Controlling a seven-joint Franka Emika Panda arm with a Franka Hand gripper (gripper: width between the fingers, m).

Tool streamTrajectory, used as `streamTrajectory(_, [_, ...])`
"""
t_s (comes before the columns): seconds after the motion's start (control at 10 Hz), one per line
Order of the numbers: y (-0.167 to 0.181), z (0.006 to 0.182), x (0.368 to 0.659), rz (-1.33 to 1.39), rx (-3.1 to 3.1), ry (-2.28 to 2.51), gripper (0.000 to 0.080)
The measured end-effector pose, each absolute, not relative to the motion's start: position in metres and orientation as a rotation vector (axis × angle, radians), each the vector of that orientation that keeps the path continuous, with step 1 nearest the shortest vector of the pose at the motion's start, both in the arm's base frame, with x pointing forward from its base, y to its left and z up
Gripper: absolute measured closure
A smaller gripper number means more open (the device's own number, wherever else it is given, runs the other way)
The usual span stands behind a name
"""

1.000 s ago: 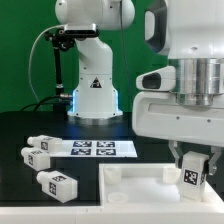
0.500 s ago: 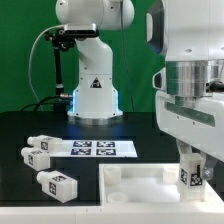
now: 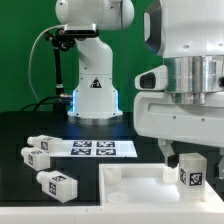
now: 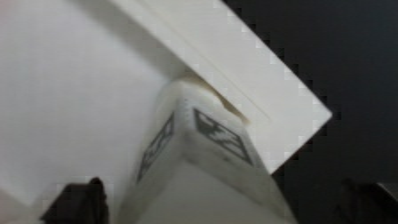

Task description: Assemble one leg

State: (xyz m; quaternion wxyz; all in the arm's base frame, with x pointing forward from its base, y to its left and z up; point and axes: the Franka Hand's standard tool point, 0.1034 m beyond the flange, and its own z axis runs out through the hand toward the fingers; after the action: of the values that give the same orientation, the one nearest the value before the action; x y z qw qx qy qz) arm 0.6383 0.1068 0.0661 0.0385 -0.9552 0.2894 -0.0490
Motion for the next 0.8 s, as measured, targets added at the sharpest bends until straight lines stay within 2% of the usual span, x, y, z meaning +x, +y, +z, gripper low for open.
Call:
streamTrajectory(0.3, [0.106,0.064,0.637,-0.153,-3.008,0.637,0.0151])
streamTrajectory(0.4, [0.110,0.063,0.634,-0.163,-3.083,0.314,0.0151])
streamTrajectory(0.5, [0.121,0.072,0.637,-0.182,-3.119,0.016,0.0151])
streamTrajectory(0.8, [0.119,0.072,0.637,-0.181,-3.114,0.090,0.0165])
